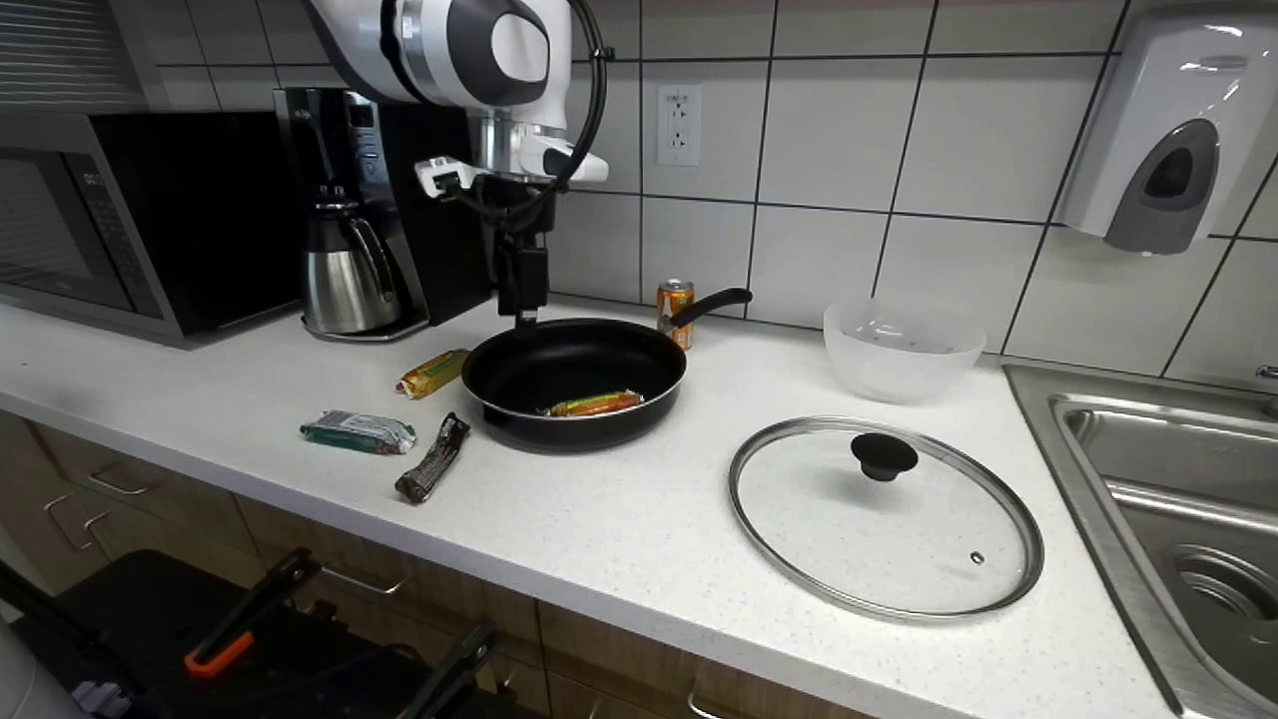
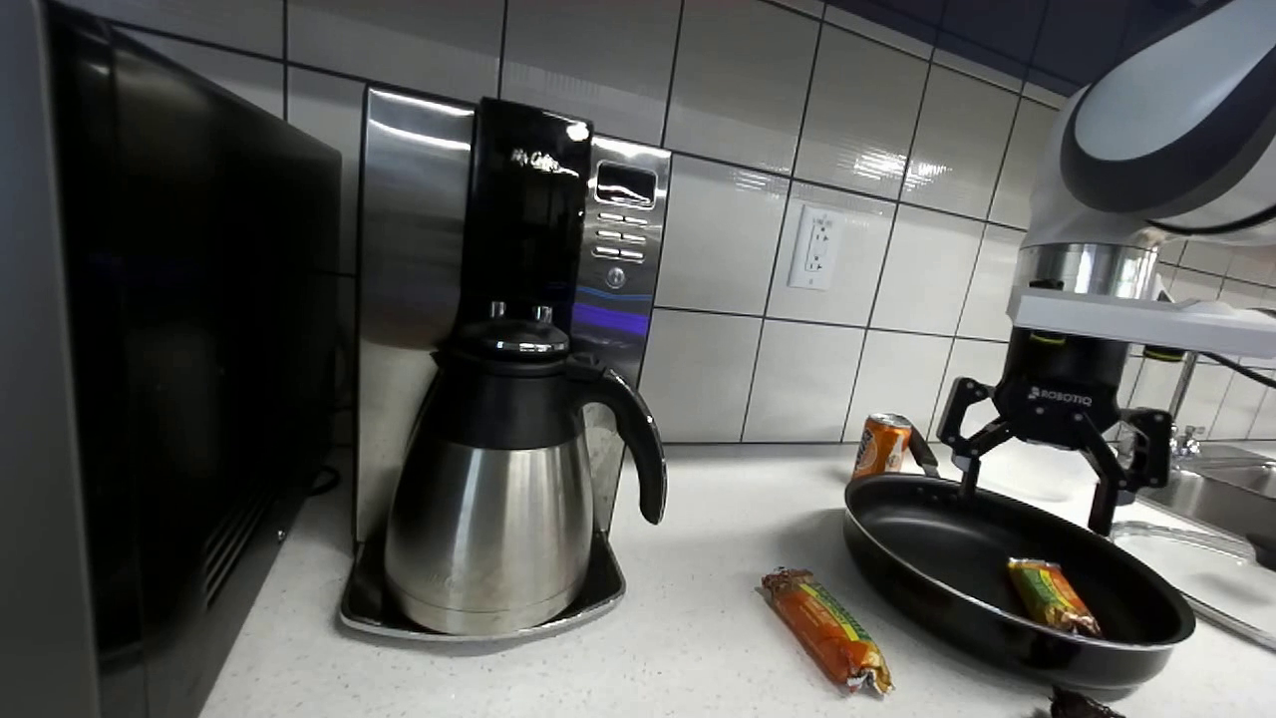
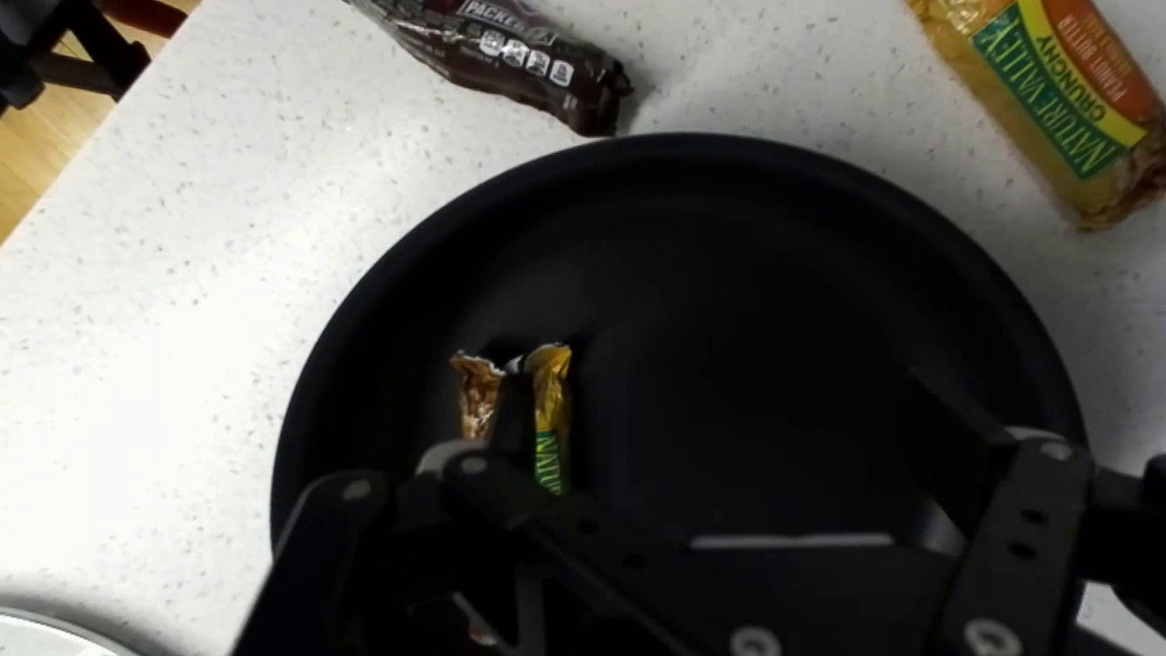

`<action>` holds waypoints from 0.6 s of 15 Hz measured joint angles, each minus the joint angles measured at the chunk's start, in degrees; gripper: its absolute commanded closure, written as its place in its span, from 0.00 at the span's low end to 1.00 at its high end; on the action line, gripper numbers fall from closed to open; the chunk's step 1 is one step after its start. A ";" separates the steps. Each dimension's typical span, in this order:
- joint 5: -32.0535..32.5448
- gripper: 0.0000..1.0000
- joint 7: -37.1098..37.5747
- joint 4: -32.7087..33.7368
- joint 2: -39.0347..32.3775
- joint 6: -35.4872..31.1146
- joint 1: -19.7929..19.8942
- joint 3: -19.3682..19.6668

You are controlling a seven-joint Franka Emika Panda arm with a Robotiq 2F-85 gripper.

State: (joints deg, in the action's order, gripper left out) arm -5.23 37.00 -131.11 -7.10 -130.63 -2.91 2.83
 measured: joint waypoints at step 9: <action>2.08 0.00 -0.04 5.43 -2.25 3.38 -4.55 -4.48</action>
State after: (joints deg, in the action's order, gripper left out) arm -3.15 36.97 -125.68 -9.35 -127.25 -7.46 -1.65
